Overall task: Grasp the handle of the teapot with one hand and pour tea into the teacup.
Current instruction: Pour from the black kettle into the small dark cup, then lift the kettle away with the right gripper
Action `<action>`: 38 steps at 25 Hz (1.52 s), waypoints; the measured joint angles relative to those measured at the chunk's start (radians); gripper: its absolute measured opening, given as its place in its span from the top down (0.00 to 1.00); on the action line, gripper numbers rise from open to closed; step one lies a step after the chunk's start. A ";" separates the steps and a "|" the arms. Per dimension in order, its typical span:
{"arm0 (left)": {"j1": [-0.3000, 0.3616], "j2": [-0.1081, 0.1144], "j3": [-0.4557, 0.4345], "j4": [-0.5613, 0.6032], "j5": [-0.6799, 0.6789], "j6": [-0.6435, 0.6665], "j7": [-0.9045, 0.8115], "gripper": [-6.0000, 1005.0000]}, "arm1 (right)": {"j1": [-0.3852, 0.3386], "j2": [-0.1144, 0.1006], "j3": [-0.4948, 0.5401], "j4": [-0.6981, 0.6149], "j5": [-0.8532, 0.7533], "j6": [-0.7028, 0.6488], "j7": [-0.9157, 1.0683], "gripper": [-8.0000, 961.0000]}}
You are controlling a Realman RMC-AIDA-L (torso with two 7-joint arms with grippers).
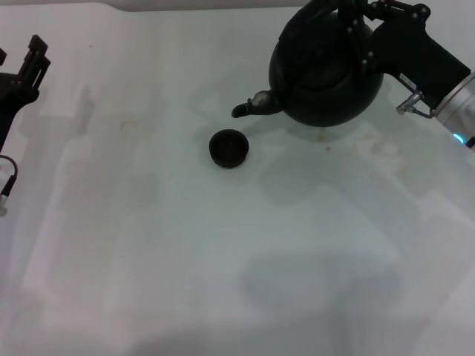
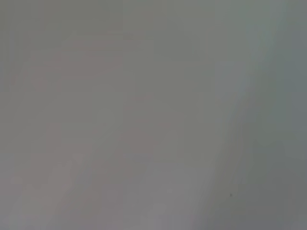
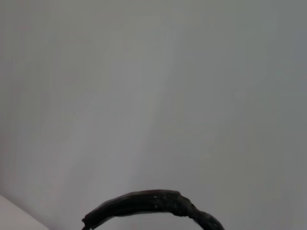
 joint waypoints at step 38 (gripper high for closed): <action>-0.021 0.002 0.000 -0.005 0.000 -0.024 0.000 0.23 | 0.002 0.001 -0.020 -0.026 -0.004 -0.010 -0.227 0.85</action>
